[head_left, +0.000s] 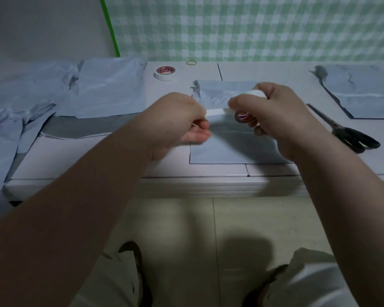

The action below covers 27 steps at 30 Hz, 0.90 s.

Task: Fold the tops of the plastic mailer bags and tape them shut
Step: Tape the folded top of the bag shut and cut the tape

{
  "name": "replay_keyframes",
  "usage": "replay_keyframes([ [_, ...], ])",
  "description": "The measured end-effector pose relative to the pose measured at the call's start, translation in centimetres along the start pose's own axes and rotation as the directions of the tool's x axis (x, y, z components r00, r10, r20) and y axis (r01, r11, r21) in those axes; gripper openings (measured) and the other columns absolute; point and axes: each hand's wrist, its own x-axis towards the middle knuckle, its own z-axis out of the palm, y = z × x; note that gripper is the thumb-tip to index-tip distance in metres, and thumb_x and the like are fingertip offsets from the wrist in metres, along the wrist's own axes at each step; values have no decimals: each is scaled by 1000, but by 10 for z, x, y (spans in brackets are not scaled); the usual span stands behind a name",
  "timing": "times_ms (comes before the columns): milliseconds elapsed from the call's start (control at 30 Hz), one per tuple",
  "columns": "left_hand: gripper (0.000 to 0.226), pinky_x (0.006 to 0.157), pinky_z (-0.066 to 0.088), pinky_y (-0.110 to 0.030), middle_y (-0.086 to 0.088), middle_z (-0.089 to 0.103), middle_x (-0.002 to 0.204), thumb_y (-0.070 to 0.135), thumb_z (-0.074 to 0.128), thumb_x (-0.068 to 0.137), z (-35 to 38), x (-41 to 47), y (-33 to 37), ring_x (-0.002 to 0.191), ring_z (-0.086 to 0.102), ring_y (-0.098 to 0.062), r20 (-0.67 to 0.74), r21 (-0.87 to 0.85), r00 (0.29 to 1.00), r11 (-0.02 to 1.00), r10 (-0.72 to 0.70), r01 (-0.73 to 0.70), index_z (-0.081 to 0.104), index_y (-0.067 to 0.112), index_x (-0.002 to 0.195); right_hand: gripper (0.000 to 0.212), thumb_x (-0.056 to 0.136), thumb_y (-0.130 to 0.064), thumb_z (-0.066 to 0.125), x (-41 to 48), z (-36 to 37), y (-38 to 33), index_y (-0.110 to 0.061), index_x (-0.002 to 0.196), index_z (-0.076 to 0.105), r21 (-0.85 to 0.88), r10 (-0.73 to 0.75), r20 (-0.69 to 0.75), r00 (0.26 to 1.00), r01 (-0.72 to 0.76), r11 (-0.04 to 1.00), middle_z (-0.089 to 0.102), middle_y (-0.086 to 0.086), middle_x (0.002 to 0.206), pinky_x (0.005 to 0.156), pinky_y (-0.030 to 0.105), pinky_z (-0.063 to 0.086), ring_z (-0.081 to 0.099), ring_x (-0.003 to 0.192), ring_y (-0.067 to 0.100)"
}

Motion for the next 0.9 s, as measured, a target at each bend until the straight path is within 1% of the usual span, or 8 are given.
replay_keyframes([
  [133, 24, 67, 58, -21, -14, 65, 75, 2, 46, 94, -3, 8, -12, 61, 65, -16, -19, 312, 999, 950, 31, -23, 59, 3, 74, 30, 70, -35, 71, -4, 10, 19, -20, 65, 46, -135, -28, -24, 999, 25, 991, 48, -10, 52, 51, 25, 32, 41, 50, 8],
  [233, 21, 83, 57, -33, -16, 72, 79, 7, 49, 92, -6, 11, -14, 73, 71, -22, -27, 461, 998, 886, 63, -44, 63, 0, 78, 32, 71, -35, 73, -6, 13, 26, -17, 74, 47, -245, -85, -59, 995, 68, 967, 51, -8, 62, 52, 22, 33, 42, 57, 9],
  [300, 20, 88, 55, -37, -15, 72, 78, 11, 50, 92, -7, 11, -13, 78, 72, -25, -21, 521, 997, 852, 74, -52, 63, -1, 82, 34, 70, -38, 75, -8, 14, 27, -17, 75, 49, -292, -110, -49, 993, 91, 952, 51, -8, 63, 51, 17, 32, 43, 56, 6],
  [533, 20, 86, 55, -38, -14, 73, 74, 10, 49, 92, -6, 15, -11, 73, 73, -23, -39, 576, 996, 816, 84, -46, 63, -5, 92, 34, 71, -42, 74, 2, 14, 17, -15, 67, 53, -408, -61, 26, 998, 67, 911, 50, -6, 59, 49, 19, 33, 44, 54, 6],
  [667, 20, 86, 56, -41, -12, 71, 65, 9, 50, 92, -9, 19, -13, 71, 73, -23, -35, 535, 998, 844, 51, -24, 62, -7, 90, 28, 71, -38, 70, 9, 22, 13, -14, 77, 58, -432, -108, -13, 994, 92, 897, 54, -6, 65, 52, 18, 35, 48, 61, 5],
  [733, 18, 83, 57, -37, -7, 67, 55, 9, 50, 93, -11, 21, -15, 66, 72, -21, -39, 482, 999, 876, 27, -5, 62, 0, 82, 26, 71, -35, 71, 10, 25, 15, -15, 80, 57, -403, -105, -22, 994, 87, 911, 54, -7, 67, 54, 18, 35, 48, 62, 5],
  [800, 20, 72, 58, -27, -6, 65, 50, 9, 51, 92, -12, 22, -16, 57, 69, -19, -61, 471, 998, 882, 31, 2, 61, 5, 76, 25, 70, -34, 71, 9, 27, 20, -17, 79, 55, -408, -108, -36, 993, 84, 909, 54, -8, 65, 52, 15, 33, 48, 61, 3],
  [900, 24, 49, 44, -21, -10, 61, 52, 12, 54, 90, -15, 22, -16, 45, 55, -19, -79, 571, 991, 820, 106, -42, 63, 2, 70, 27, 70, -36, 71, 8, 30, 26, -19, 74, 50, -417, -129, -66, 989, 90, 904, 53, -8, 63, 53, 18, 35, 48, 61, 4],
])
